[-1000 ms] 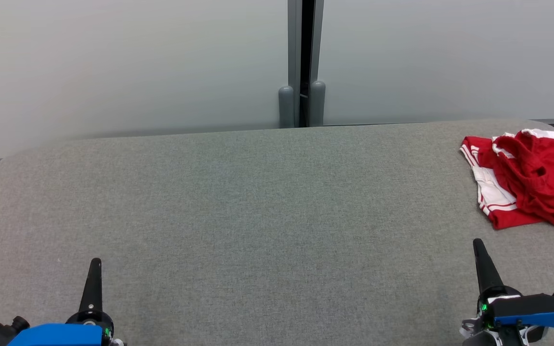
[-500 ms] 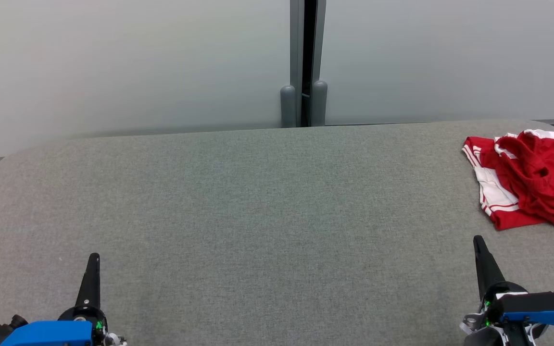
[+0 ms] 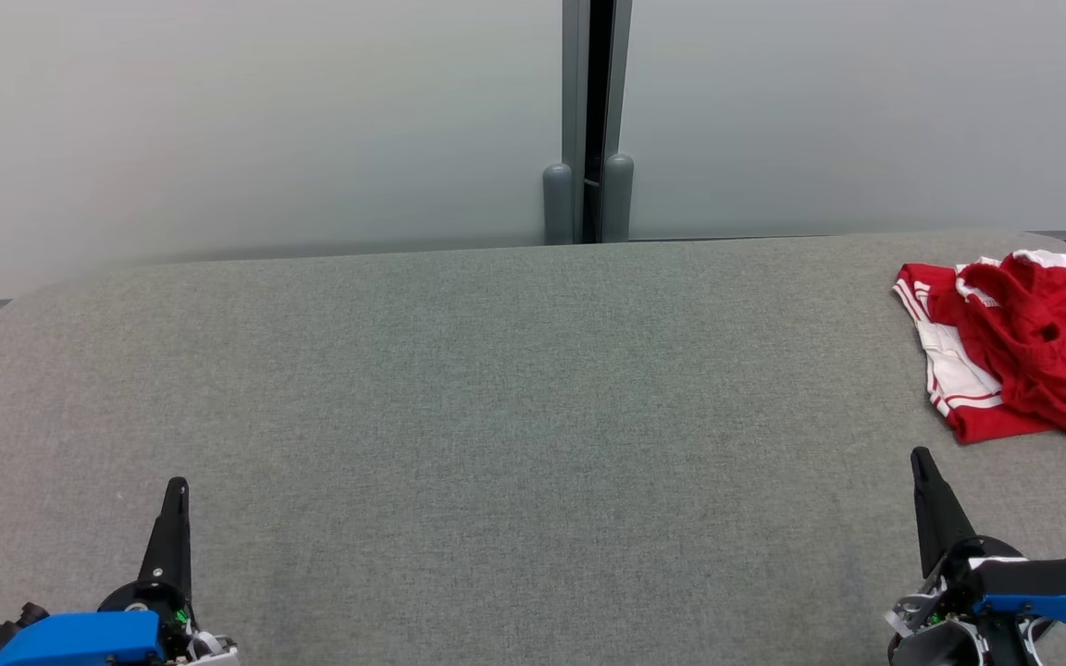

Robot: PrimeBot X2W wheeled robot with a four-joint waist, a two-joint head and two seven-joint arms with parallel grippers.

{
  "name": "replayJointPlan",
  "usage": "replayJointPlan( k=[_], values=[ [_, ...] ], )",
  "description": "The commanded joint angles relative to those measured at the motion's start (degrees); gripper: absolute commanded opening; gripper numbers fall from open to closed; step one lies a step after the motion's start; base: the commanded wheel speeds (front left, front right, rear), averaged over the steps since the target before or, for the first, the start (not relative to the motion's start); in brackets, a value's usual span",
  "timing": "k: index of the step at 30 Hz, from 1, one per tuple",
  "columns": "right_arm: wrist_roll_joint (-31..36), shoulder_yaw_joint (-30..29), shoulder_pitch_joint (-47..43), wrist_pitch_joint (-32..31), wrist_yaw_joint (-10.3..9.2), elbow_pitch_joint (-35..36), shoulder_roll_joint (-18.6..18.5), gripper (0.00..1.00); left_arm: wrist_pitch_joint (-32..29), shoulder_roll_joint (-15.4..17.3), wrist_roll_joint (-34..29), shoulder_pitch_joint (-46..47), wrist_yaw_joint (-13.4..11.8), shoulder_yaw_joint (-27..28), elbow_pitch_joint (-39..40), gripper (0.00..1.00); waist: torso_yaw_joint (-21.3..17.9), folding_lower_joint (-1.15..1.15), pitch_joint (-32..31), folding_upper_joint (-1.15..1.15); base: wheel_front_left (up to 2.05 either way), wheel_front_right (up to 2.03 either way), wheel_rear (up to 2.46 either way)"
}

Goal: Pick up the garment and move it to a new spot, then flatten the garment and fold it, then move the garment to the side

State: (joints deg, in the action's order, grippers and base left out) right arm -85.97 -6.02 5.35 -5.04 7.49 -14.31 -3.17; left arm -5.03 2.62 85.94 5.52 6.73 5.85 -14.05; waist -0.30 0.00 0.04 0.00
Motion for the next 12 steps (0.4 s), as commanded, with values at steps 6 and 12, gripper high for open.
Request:
replayJointPlan(
  k=[6, 12],
  values=[
    [-3.5, -0.4, 1.1, -0.9, 0.0, 0.3, 0.3, 0.0, -0.9, 0.4, 3.4, 0.9, 0.6, 0.7, -0.1, 0.0, 0.1, 0.0, 0.0, 0.0, 0.0, 0.0, 0.0],
    [-5.4, -0.6, 1.3, -1.5, 0.0, 0.3, 0.4, 0.0, -1.5, 0.4, 5.4, 1.2, 0.9, 0.8, -0.2, 0.0, 0.2, 0.0, 0.1, 0.0, 0.0, 0.0, 0.0]
  ],
)
